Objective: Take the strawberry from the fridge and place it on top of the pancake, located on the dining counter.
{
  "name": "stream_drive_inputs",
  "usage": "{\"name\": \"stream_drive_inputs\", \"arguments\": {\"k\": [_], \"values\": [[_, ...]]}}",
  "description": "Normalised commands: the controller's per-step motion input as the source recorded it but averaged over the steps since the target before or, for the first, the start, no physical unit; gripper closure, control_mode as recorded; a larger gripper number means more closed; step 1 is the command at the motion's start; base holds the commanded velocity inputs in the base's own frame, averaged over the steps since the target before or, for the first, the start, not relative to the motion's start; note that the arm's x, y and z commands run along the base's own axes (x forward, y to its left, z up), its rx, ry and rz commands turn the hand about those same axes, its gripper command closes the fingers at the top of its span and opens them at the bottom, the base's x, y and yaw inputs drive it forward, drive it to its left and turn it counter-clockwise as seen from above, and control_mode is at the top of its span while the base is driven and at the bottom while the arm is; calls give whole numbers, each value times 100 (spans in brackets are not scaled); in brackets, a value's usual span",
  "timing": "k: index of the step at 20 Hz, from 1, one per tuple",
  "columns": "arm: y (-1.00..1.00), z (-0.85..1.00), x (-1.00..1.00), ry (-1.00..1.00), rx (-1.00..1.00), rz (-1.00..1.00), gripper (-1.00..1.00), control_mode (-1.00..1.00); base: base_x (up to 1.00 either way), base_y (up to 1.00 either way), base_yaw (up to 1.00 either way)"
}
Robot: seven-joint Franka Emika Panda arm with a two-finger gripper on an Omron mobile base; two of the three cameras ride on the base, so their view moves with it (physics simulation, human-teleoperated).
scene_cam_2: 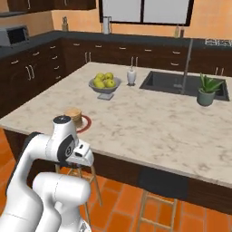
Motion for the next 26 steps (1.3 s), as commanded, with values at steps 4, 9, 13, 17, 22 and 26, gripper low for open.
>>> {"name": "stream_drive_inputs", "arguments": {"k": [4,9,13,17,22,26], "values": [[0,0,0,0,0,0,100,100,30,79,-39],[0,0,0,0,0,0,100,100,33,63,-16],[0,0,0,0,0,0,100,100,53,72,-6],[0,0,0,0,0,0,100,100,70,56,-7],[0,0,0,0,0,0,100,100,74,36,-5],[0,0,0,0,0,0,100,100,59,15,0]]}}
